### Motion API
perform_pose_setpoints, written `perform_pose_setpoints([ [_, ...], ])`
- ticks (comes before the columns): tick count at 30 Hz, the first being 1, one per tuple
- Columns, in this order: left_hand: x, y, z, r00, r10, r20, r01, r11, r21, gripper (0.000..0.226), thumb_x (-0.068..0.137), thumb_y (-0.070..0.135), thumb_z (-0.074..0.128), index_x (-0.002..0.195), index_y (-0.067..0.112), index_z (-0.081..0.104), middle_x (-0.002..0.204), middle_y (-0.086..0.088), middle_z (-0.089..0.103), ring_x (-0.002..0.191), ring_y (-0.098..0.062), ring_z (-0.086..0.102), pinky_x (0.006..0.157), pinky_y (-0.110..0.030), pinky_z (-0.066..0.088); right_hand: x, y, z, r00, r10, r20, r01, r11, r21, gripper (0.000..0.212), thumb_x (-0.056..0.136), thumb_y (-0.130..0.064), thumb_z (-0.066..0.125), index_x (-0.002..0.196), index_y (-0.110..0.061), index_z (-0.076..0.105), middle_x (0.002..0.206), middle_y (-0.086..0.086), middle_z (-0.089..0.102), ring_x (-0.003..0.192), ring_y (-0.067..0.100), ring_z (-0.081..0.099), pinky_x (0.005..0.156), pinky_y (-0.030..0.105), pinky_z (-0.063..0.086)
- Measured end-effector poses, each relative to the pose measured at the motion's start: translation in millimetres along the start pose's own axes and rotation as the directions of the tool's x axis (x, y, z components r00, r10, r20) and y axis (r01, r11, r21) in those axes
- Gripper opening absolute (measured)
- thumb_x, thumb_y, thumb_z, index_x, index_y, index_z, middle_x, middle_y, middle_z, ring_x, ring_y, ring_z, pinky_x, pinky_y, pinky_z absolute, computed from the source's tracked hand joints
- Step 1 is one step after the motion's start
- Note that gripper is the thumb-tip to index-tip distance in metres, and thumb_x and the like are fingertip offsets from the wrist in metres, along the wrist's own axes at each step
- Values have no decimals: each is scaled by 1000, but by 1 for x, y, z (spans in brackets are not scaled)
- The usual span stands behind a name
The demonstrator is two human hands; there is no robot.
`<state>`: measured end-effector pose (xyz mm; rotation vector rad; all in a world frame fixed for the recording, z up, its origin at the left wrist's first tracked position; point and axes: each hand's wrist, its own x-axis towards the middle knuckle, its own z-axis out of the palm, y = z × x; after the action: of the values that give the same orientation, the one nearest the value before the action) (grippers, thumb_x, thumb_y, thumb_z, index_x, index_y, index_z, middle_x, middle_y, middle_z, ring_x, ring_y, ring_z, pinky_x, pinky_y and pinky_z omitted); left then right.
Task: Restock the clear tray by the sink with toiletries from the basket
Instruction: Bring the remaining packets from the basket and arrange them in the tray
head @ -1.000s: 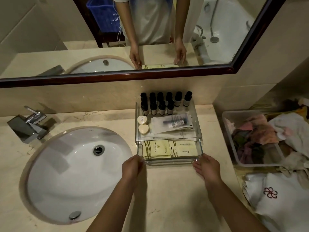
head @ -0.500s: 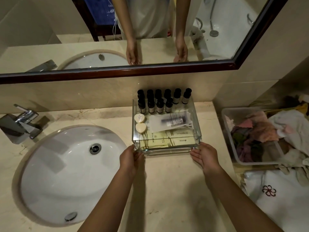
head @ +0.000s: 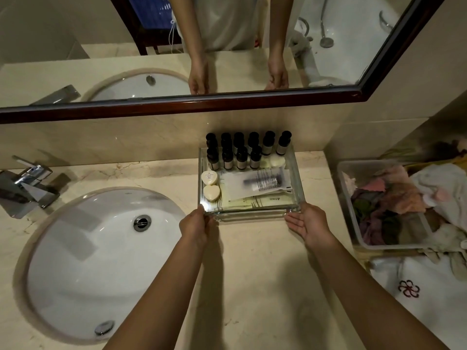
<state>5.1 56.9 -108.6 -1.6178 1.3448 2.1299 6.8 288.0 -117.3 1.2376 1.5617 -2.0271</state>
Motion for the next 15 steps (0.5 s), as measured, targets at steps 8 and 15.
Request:
perform_pose_setpoints([
  [8, 1, 4, 11, 997, -37, -71, 37, 999, 6, 22, 89, 1, 54, 68, 3, 49, 63, -12, 49, 50, -20, 46, 32, -17, 43, 11, -10, 1, 999, 29, 16, -29, 999, -18, 41, 101, -20, 38, 136, 1, 38, 121, 28, 58, 99, 32, 61, 95, 42, 49],
  [15, 11, -1, 9, 998, -20, -54, 21, 1000, 10, 19, 90, 6, 56, 72, 4, 55, 67, -12, 52, 54, -20, 50, 49, -23, 53, 14, -11, -4, 999, 49, 19, -48, 998, -37, 40, 101, -18, 37, 134, 3, 40, 106, 24, 61, 94, 32, 62, 88, 40, 50],
])
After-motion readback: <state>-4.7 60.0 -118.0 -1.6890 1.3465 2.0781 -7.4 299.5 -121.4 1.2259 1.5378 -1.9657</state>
